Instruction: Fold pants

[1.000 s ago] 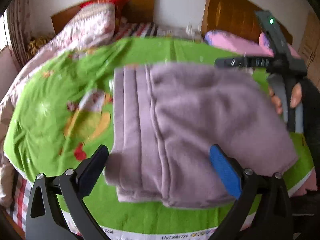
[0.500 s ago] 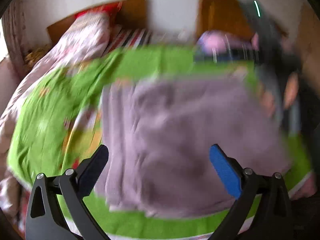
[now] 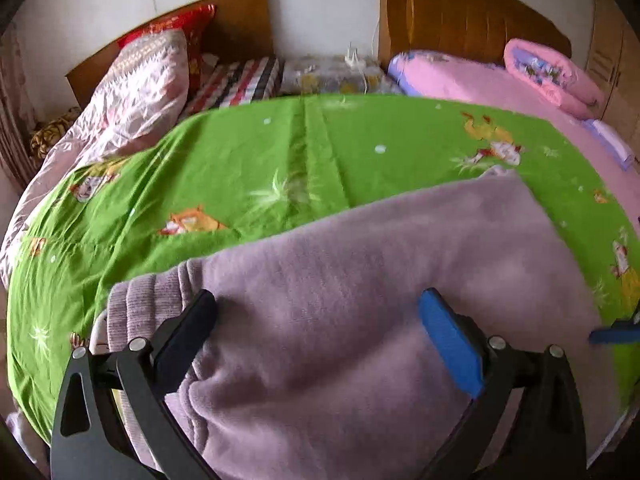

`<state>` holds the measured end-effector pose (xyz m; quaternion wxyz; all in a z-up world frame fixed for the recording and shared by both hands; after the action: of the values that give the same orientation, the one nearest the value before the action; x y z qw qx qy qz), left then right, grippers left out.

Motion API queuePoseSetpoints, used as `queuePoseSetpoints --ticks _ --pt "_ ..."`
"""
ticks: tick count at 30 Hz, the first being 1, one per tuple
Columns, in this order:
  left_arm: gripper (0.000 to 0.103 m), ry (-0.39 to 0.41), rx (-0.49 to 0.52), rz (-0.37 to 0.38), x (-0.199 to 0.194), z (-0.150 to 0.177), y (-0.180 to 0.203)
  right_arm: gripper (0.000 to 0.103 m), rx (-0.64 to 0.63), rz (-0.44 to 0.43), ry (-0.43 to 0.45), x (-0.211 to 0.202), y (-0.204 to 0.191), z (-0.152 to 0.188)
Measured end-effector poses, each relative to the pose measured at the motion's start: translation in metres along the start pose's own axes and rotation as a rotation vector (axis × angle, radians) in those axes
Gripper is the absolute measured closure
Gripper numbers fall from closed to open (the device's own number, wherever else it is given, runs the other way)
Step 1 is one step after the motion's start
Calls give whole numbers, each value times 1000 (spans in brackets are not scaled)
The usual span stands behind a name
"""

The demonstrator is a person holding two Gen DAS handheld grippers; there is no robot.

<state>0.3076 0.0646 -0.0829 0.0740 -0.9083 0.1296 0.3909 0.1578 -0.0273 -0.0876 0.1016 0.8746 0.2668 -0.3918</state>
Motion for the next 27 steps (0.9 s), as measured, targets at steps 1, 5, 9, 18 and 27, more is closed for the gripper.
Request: queuePoseSetpoints --ticks 1,5,9,18,27 --pt "2 7 -5 3 0 1 -2 5 37 -19 13 -4 3 4" --pt "2 56 -43 -42 -20 -3 -11 5 50 -19 7 -13 6 5" --pt "2 136 -64 -60 -62 -5 -6 5 49 0 83 -30 5 -18" --pt "2 -55 -85 -143 -45 51 -32 5 131 -78 -7 12 14 -20" --pt "1 1 -118 -125 -47 59 -37 5 91 -11 -2 6 -9 -7"
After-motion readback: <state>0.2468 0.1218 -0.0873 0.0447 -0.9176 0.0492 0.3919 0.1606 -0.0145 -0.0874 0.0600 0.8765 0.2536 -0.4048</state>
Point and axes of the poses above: each gripper's, at about its wrist camera, not at the fingertips, and x roughly the way its jaws point, y to its right, z to its underside, the point moved 7 cm from there along x, roughly the way its jaws point, and after that the axes turned 5 degrees about y, right-handed, at the moved point
